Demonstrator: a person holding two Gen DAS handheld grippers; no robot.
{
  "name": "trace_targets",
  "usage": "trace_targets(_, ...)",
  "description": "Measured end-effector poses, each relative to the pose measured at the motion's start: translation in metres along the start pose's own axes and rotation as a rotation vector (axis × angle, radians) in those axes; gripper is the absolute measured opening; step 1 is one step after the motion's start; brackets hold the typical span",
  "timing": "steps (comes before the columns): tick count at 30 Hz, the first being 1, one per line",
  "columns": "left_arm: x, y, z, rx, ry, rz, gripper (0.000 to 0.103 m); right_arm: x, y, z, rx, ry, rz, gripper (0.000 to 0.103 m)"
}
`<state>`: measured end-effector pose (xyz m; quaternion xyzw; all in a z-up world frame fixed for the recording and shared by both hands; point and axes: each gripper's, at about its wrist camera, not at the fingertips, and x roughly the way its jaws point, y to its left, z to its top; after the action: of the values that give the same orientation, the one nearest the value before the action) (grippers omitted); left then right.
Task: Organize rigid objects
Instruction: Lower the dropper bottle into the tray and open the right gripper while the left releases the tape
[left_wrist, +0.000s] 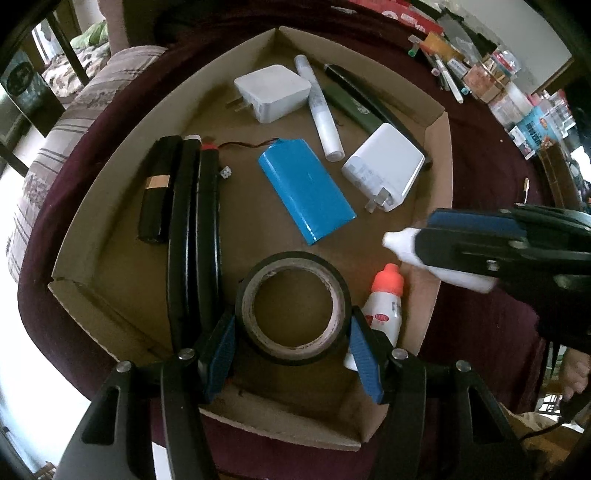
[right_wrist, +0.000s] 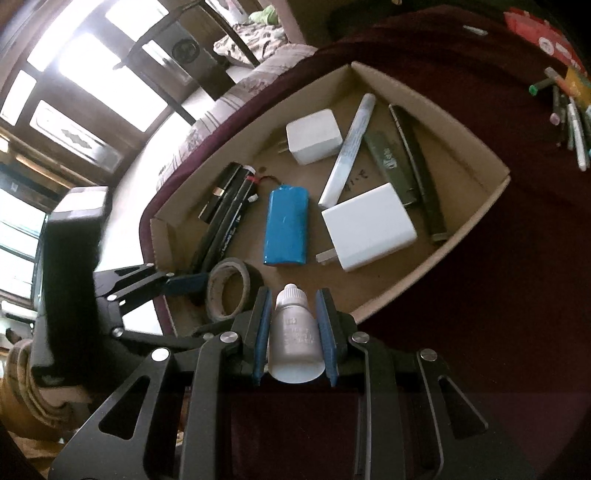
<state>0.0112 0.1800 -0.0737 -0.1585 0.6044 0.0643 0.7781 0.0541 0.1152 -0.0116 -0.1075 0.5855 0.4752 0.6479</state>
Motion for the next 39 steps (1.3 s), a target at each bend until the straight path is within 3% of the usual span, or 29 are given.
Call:
trace_targets(7,0.000,-0.002,0.000,0.000,-0.010,0.010,0.058,0.023,-0.006,0.014,-0.022,0.035,-0.096,0.024)
trace_targets(10,0.001,-0.003,0.001,0.005,-0.011,0.012,0.058,0.023,-0.014,0.023,-0.006,0.015,-0.113,0.022)
trace_targets(11,0.001,-0.003,0.001,0.006,-0.011,0.014,0.058,0.022,-0.016,0.026,-0.004,0.002,-0.124,0.017)
trace_targets(17,0.001,-0.004,0.000,0.004,-0.015,0.022,0.058,0.023,-0.019,0.034,0.003,-0.001,-0.124,0.016)
trace_targets(27,0.001,-0.008,-0.001,0.007,-0.019,0.038,0.058,0.027,-0.016,0.017,0.030,-0.014,-0.035,0.016)
trace_targets(36,0.001,-0.010,-0.003,0.013,-0.024,0.048,0.058,0.013,-0.032,0.002,0.119,-0.169,0.000,0.016)
trace_targets(39,0.002,-0.013,-0.004,0.034,-0.023,0.066,0.058,0.014,-0.033,0.003,0.134,-0.177,0.004,0.016)
